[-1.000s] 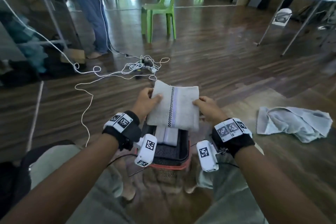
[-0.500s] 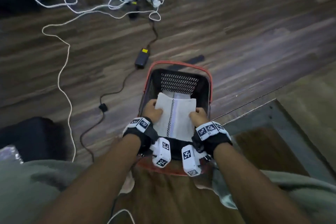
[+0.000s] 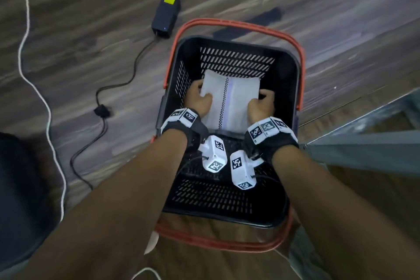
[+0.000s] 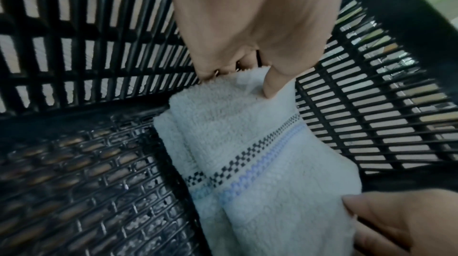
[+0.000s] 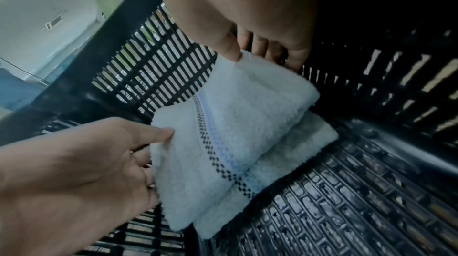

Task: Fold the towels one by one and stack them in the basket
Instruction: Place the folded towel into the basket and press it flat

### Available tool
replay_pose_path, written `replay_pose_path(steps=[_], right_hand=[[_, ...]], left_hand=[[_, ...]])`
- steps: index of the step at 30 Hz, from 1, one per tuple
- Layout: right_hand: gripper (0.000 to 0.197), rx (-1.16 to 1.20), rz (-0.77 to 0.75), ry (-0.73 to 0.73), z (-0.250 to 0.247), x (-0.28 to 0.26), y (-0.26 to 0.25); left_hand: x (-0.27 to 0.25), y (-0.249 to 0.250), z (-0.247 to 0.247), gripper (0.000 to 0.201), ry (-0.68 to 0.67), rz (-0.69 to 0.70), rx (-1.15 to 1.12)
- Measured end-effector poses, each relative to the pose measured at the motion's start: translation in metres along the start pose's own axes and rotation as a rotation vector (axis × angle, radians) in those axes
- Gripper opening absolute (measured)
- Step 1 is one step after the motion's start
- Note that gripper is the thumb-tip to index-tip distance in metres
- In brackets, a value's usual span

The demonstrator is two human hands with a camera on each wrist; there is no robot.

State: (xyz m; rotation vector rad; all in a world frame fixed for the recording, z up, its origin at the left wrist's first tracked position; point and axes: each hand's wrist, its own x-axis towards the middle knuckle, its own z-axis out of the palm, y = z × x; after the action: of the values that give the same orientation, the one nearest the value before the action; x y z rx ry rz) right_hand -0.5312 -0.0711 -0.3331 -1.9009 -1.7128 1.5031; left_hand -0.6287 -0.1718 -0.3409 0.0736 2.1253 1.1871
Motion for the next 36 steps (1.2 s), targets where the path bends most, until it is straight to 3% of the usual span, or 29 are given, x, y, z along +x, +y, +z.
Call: replay_pose_path(steps=[4,20,23,26,28,32,36], right_hand=[[0.039,-0.010,0.053,-0.043,0.006,0.003,0.017],[0.034,-0.062,-0.008,-0.045,0.010,0.008,0.029],[0.044,-0.120,-0.139,0.014,0.015,0.001,0.031],[0.054,-0.423,-0.467,0.148,0.024,-0.014,0.031],[0.055,-0.574,-0.587,0.127,0.030,-0.016,0.038],[0.055,-0.680,-0.537,0.037,0.036,-0.005,0.054],[0.056,-0.756,-0.561,-0.021,0.035,0.007,0.062]], left_hand=[[0.006,-0.013,0.001,0.043,-0.008,0.019,0.024],[0.016,-0.032,0.007,0.038,0.056,0.070,0.045],[0.016,-0.032,0.011,0.043,0.081,0.113,0.078],[0.012,-0.034,0.016,0.056,0.131,0.275,0.200],[0.011,-0.037,0.017,0.057,0.167,0.419,0.333],[0.015,-0.044,0.018,0.051,0.137,0.611,0.669],[0.023,-0.057,0.026,0.052,0.016,0.575,0.848]])
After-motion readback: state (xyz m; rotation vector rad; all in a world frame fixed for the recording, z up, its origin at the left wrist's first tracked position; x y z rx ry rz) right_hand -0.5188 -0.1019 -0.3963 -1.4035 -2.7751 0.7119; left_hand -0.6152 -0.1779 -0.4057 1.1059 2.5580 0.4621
